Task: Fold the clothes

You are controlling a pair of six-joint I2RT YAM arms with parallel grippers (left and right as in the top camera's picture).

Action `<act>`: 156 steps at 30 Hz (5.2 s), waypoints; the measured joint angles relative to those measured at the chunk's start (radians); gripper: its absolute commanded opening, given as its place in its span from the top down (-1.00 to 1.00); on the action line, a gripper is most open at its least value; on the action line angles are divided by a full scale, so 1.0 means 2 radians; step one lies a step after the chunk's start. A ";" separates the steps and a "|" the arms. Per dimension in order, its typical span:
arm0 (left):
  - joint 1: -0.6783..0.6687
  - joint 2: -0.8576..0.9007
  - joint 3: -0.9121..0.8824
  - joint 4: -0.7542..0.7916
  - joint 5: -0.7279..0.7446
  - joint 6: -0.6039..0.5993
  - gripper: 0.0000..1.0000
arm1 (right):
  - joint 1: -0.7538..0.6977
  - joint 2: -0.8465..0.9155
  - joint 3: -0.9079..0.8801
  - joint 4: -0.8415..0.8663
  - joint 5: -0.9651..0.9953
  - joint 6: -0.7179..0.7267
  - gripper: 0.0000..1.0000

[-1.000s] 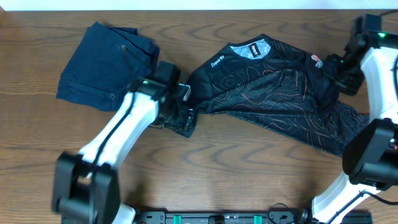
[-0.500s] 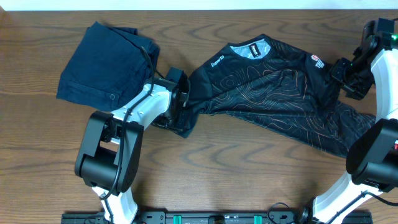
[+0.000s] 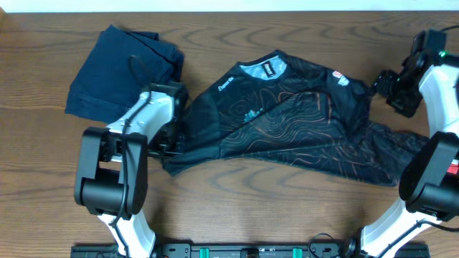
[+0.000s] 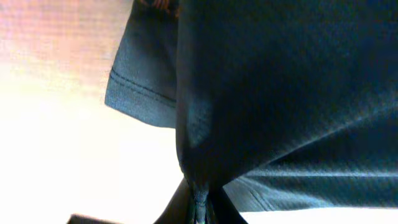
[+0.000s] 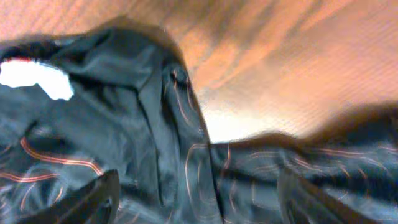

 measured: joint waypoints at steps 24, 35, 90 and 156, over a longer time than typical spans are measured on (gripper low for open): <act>0.003 -0.003 0.000 -0.016 0.092 0.026 0.38 | 0.019 0.000 -0.160 0.327 -0.367 -0.153 -0.37; 0.003 -0.004 0.021 -0.022 0.131 0.058 0.08 | 0.114 0.000 -0.107 0.312 -0.217 -0.130 -0.71; 0.003 -0.010 0.039 0.061 0.187 0.055 -0.18 | 0.216 -0.038 -0.095 0.359 0.106 -0.201 0.98; -0.035 -0.010 0.040 0.086 0.209 0.074 0.09 | 0.142 -0.070 -0.094 0.224 0.035 -0.205 0.20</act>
